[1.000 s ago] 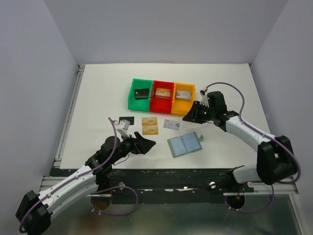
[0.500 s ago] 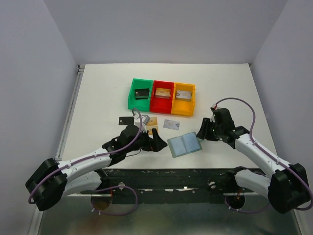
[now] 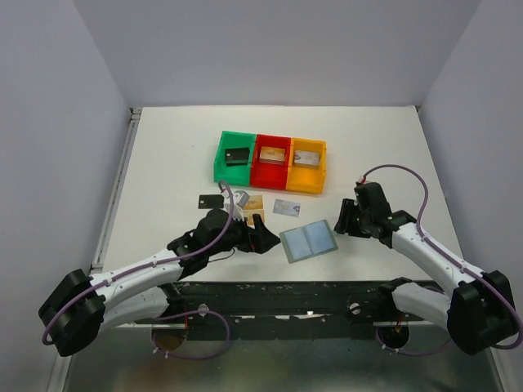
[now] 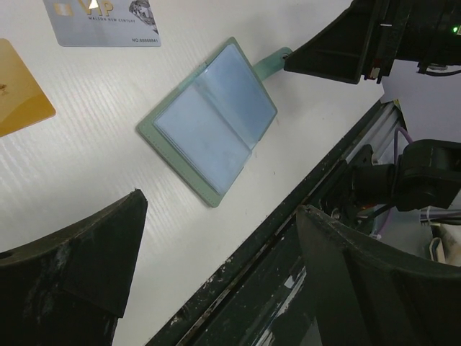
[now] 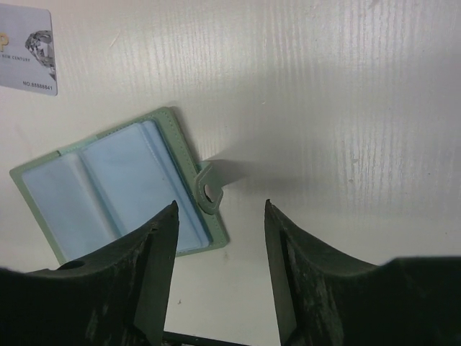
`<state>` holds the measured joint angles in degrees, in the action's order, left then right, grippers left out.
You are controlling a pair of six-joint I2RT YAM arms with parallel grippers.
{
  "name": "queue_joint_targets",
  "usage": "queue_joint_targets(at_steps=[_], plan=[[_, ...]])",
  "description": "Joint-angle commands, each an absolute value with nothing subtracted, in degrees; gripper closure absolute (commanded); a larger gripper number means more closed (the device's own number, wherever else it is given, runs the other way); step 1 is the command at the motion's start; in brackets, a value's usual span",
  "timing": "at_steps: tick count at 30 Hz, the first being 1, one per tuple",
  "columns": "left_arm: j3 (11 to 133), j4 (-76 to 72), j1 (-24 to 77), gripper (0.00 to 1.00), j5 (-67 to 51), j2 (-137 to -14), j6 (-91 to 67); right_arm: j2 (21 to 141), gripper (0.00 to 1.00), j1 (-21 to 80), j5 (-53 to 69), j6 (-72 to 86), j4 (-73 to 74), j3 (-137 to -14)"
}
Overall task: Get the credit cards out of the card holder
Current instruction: Remove the credit card from the card holder.
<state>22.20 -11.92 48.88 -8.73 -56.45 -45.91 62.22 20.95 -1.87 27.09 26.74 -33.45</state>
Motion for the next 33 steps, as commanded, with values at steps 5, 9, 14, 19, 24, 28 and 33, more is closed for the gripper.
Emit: queue_joint_targets(at_steps=[5,9,14,19,24,28,33], plan=[[21.0,-13.0,49.1,0.03,-8.7,-55.6,-45.7,66.8,0.44,21.3,-2.0,25.9,26.4,-35.8],[20.7,-12.8,49.1,0.03,-8.6,-55.0,-45.6,69.8,0.51,21.2,-0.4,24.8,26.3,-37.4],[20.3,-12.7,49.1,0.03,-8.0,-54.2,-45.6,71.4,0.69,21.2,3.9,25.0,25.5,-37.0],[20.8,-12.2,49.1,0.03,-7.8,-55.0,-44.2,70.7,0.96,21.1,7.1,25.3,24.9,-35.7],[22.2,-13.4,49.1,0.05,-9.3,-57.7,-43.6,66.5,1.0,23.0,10.5,28.1,23.9,-32.3],[24.2,-14.6,49.1,0.07,-11.7,-61.0,-42.6,62.1,1.0,24.5,12.7,30.7,22.9,-28.7],[26.3,-15.9,49.1,0.11,-14.1,-65.8,-42.0,58.6,1.0,26.3,13.5,33.5,21.5,-25.2]])
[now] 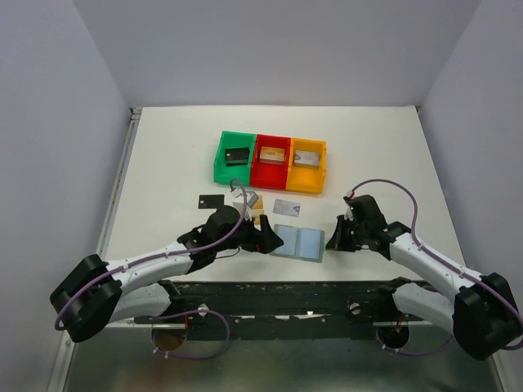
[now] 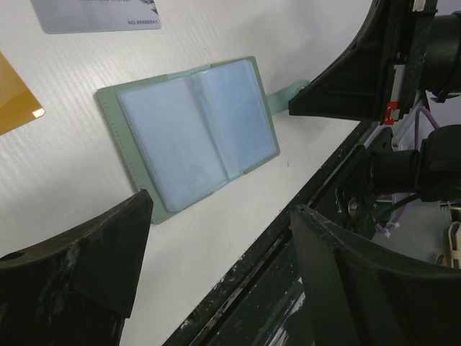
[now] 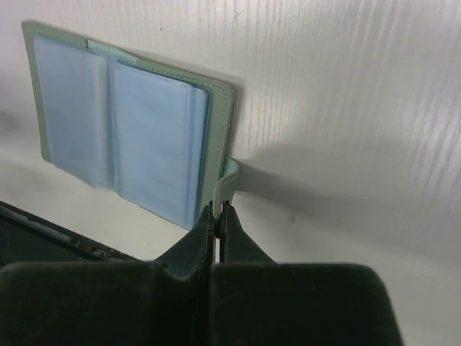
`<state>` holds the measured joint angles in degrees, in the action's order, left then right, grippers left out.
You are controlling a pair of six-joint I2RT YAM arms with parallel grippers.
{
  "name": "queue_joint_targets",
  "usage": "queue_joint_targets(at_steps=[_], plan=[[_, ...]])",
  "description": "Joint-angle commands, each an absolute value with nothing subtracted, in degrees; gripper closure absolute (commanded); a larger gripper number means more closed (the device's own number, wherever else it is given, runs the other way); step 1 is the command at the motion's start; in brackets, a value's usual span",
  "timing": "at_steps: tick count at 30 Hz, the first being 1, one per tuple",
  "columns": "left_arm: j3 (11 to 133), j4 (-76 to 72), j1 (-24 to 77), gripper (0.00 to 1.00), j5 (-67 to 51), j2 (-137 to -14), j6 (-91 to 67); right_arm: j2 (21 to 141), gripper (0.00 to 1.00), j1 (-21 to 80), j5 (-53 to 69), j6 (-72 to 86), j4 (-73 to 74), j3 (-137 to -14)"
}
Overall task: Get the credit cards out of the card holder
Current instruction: Remove the credit card from the card holder.
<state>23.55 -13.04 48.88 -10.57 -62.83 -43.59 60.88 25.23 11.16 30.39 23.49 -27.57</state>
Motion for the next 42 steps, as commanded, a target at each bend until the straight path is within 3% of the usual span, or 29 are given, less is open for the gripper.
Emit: queue_joint_targets(at_steps=[1,12,42], plan=[[26.5,-16.4,49.1,0.12,-14.6,-66.5,-42.1,58.2,1.0,26.3,13.1,33.4,21.5,-25.0],[30.5,-16.9,49.1,0.2,-16.9,-74.5,-40.3,58.7,1.0,26.2,10.2,32.1,23.8,-28.5],[32.9,-14.9,49.2,0.2,-15.8,-85.0,-41.0,61.0,1.0,26.2,11.4,30.5,22.1,-29.4]])
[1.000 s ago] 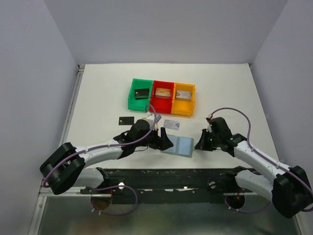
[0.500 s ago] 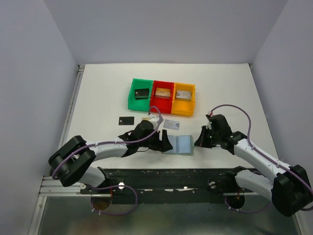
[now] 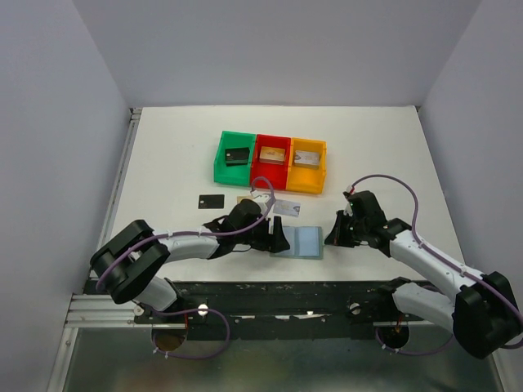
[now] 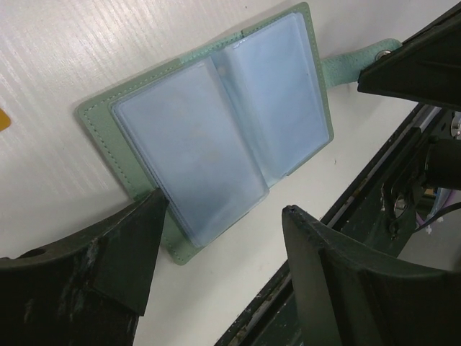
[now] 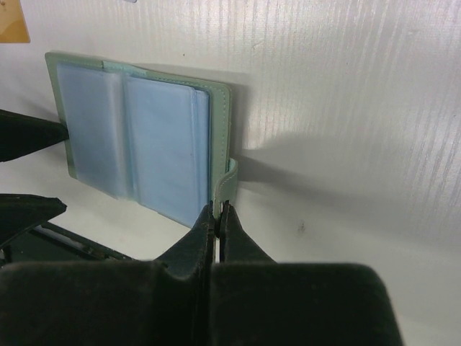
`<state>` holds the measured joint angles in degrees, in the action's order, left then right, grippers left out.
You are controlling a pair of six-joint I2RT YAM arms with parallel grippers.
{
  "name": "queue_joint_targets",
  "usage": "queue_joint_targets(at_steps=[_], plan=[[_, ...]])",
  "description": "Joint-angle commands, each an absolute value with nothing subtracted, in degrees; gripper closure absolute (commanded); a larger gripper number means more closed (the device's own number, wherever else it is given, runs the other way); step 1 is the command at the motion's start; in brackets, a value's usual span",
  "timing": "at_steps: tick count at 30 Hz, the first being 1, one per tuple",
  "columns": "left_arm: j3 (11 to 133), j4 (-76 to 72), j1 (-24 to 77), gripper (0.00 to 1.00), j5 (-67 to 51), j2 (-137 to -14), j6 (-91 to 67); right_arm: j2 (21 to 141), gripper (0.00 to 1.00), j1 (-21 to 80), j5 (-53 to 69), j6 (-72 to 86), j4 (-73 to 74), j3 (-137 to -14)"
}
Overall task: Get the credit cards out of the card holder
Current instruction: Remove the credit card from the card holder.
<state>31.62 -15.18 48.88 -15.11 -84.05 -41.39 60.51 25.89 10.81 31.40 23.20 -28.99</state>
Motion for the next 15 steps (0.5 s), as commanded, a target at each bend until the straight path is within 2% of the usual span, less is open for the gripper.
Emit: queue_joint_targets(at_steps=[1,15], plan=[[32.8,-14.9,49.3,0.2,-15.8,-85.2,-41.0,61.1,1.0,26.1,11.5,30.6,21.9,-29.5],[36.6,-14.2,51.9,0.2,-17.7,-87.8,-38.4,62.1,1.0,26.3,13.3,30.9,20.2,-28.4]])
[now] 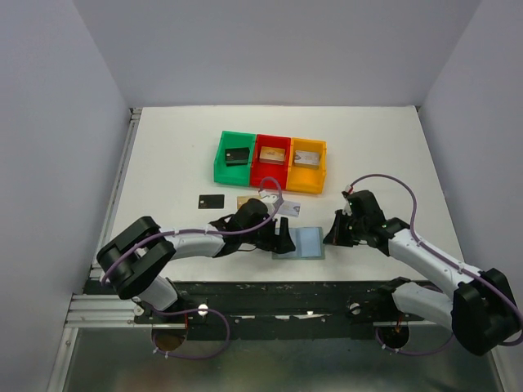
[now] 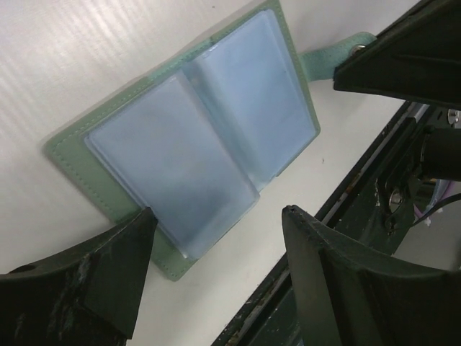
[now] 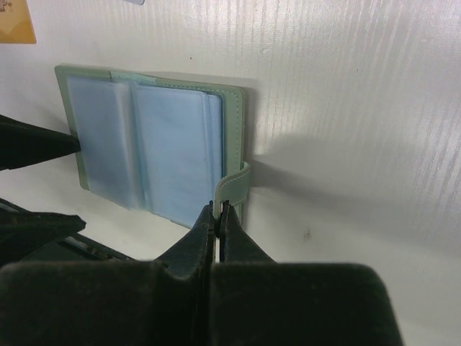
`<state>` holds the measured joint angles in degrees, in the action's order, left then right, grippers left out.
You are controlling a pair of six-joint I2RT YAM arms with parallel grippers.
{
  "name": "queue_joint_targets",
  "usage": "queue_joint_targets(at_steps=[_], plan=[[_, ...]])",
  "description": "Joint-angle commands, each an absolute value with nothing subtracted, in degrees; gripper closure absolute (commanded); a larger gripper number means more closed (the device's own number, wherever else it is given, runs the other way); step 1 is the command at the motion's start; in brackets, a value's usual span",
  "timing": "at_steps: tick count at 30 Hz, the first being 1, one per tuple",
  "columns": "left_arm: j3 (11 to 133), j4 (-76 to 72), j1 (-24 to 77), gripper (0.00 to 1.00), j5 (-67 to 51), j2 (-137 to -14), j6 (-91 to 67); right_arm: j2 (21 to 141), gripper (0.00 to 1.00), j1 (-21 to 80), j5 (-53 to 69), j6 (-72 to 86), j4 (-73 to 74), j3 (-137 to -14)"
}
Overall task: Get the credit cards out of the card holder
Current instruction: Remove the credit card from the card holder.
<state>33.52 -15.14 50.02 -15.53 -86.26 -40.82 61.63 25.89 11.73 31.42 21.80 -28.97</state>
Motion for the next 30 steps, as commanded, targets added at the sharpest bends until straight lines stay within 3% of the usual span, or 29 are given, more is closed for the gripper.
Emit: queue_joint_targets(at_steps=[1,30], plan=[[36.9,-13.7,52.1,0.2,-17.7,-88.2,-38.3,62.1,1.0,26.3,13.3,31.0,20.1,-28.3],[46.5,-14.4,57.8,0.2,-24.9,-91.7,-31.1,61.7,1.0,26.1,12.9,30.9,19.7,-27.1]])
